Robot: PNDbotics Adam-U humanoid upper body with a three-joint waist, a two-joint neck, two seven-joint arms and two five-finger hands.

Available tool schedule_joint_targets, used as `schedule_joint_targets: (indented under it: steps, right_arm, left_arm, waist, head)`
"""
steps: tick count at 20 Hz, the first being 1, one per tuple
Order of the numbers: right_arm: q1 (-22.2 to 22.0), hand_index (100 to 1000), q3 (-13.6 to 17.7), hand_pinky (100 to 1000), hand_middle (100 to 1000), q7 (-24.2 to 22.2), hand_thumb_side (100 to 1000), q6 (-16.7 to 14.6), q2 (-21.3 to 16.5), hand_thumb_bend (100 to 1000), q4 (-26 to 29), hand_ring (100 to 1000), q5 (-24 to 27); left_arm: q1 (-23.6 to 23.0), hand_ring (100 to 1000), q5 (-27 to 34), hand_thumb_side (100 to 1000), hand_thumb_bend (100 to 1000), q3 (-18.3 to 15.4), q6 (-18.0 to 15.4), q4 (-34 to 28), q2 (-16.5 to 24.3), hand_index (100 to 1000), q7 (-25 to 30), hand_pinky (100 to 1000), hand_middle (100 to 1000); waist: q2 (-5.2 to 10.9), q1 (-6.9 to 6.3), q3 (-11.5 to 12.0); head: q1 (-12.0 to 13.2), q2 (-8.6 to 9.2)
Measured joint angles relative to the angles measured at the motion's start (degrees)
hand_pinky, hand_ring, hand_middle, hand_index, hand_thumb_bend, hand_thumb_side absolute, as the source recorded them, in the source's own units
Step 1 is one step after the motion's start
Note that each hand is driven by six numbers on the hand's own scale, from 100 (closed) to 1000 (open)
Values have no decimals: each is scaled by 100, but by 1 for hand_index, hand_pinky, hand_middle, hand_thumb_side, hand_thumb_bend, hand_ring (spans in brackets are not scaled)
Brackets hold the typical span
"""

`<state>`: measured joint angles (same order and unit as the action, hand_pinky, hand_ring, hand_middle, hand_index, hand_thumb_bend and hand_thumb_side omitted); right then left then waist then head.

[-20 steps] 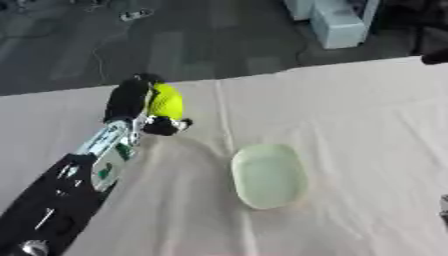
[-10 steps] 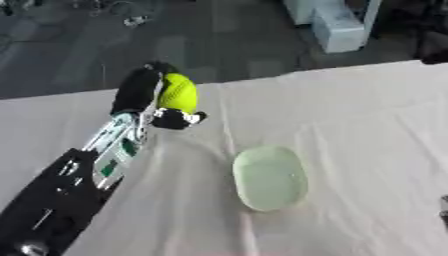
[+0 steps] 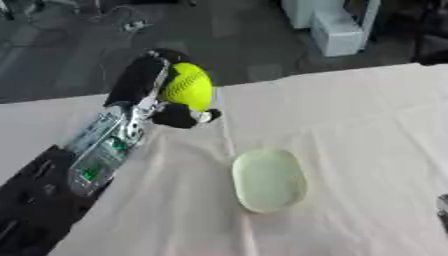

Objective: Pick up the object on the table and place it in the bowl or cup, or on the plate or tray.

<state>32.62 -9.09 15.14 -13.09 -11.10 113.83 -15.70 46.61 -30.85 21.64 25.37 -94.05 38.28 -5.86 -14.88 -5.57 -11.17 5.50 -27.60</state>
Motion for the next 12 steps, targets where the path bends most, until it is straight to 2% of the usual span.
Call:
schedule_joint_targets:
  steps: [5,12]
  right_arm:
    - [-1,933,30,568,894,11,998,30,0,100,0,837,-8]
    - [0,933,31,568,893,16,992,42,0,100,0,837,-28]
  left_arm:
    - [-18,100,143,100,275,133,160,-561,57,202,214,100,313]
    - [52,100,168,100,277,267,256,-741,-71,201,368,100,303]
  waist:
    - [24,-48,-118]
    - [37,-176,-373]
  head:
    - [-2,-1]
    - [-18,-5]
